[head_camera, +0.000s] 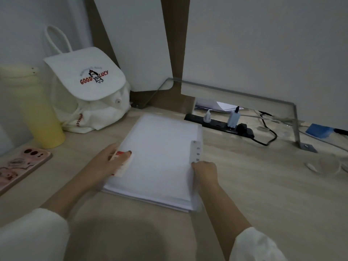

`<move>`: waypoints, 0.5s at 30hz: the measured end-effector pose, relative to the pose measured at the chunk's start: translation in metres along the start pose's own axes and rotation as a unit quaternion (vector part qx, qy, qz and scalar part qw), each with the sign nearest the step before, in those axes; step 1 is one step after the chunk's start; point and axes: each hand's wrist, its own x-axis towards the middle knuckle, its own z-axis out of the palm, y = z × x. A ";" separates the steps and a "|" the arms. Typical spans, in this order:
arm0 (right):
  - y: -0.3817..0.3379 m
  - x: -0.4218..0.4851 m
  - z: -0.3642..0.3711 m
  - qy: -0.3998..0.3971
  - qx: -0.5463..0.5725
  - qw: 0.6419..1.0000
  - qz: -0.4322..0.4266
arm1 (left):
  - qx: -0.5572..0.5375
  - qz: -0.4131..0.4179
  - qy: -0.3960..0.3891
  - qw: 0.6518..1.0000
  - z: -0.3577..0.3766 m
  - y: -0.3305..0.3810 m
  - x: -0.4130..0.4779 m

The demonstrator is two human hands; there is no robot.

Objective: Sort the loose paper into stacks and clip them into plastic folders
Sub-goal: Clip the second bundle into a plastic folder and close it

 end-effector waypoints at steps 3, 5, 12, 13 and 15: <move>-0.010 -0.007 0.011 0.018 -0.001 1.000 -0.018 | 0.017 0.036 0.056 0.998 0.000 -0.023 -0.009; -0.008 -0.016 0.014 -0.002 0.013 0.999 -0.048 | 0.028 0.052 0.095 0.994 0.001 -0.033 -0.006; 0.004 -0.043 0.023 -0.050 -0.029 0.985 -0.161 | 0.061 0.089 0.128 0.986 -0.004 -0.035 0.018; 0.002 -0.041 0.027 -0.047 -0.037 0.985 -0.165 | 0.064 0.087 0.129 0.986 -0.006 -0.035 0.024; -0.002 -0.037 0.036 -0.042 -0.047 0.982 -0.176 | 0.074 0.084 0.129 0.985 -0.012 -0.035 0.034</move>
